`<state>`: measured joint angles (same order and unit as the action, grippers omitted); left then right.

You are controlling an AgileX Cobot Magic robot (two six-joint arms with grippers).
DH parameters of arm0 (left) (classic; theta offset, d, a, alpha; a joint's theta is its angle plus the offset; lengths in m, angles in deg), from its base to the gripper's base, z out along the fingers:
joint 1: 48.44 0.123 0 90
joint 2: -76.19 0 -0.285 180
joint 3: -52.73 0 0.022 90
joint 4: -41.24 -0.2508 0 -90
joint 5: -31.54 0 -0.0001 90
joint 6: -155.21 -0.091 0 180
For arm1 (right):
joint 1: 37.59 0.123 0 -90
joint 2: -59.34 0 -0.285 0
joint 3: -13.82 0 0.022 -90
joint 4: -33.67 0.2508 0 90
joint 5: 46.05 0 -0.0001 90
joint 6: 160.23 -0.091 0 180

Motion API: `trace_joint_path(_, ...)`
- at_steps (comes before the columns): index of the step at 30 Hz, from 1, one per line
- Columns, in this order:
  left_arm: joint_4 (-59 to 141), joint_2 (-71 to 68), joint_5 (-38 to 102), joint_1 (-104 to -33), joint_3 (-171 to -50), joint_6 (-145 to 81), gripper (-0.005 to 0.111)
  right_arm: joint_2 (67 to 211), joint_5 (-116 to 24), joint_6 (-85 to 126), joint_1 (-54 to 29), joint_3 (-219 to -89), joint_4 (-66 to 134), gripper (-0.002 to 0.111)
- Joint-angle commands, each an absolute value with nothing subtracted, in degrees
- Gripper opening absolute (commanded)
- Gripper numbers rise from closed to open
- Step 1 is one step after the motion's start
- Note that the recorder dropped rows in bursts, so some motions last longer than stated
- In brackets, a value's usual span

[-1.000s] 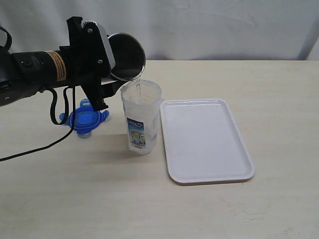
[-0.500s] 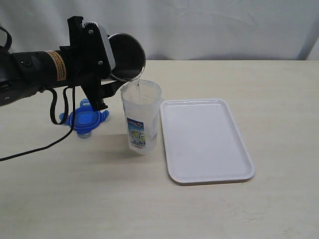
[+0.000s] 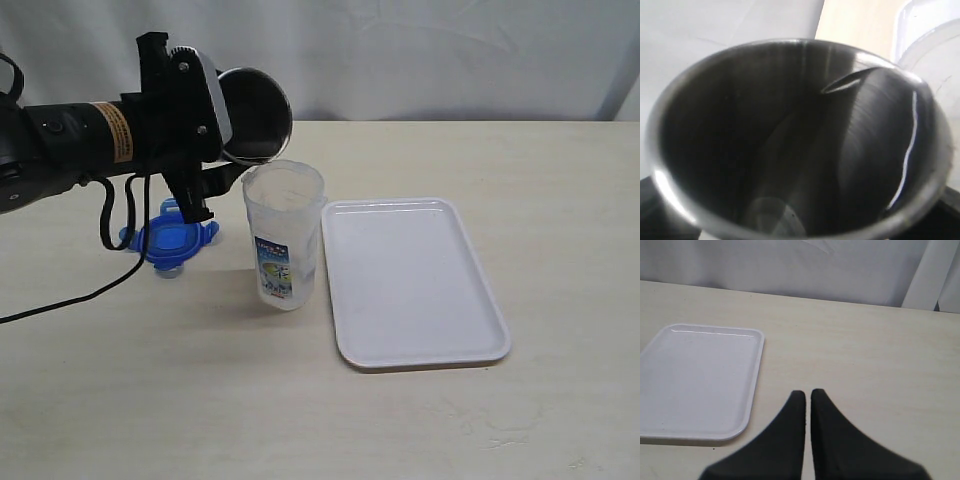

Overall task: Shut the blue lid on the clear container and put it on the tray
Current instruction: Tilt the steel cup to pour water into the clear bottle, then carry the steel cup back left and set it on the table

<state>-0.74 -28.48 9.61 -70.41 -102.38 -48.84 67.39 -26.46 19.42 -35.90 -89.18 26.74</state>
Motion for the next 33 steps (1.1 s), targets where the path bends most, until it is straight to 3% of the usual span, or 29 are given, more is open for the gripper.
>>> trace_joint_path(1,-0.01,-27.98,6.30,-70.47,-103.47,-51.74,0.000,67.13,-26.41,19.38,-36.13,-88.96,27.07,0.005)
trace_joint_path(13,0.13,-27.98,6.30,-70.47,-103.47,-49.78,0.000,67.13,-26.41,19.38,-36.13,-88.96,27.07,0.005)
trace_joint_path(25,0.35,-27.98,8.00,-70.47,-103.47,-17.21,0.000,67.13,-26.41,19.38,-36.13,-88.96,27.07,0.005)
trace_joint_path(33,17.80,-27.98,8.56,-65.61,-103.47,-15.31,0.000,67.13,-26.41,19.38,-36.13,-88.96,27.07,0.005)
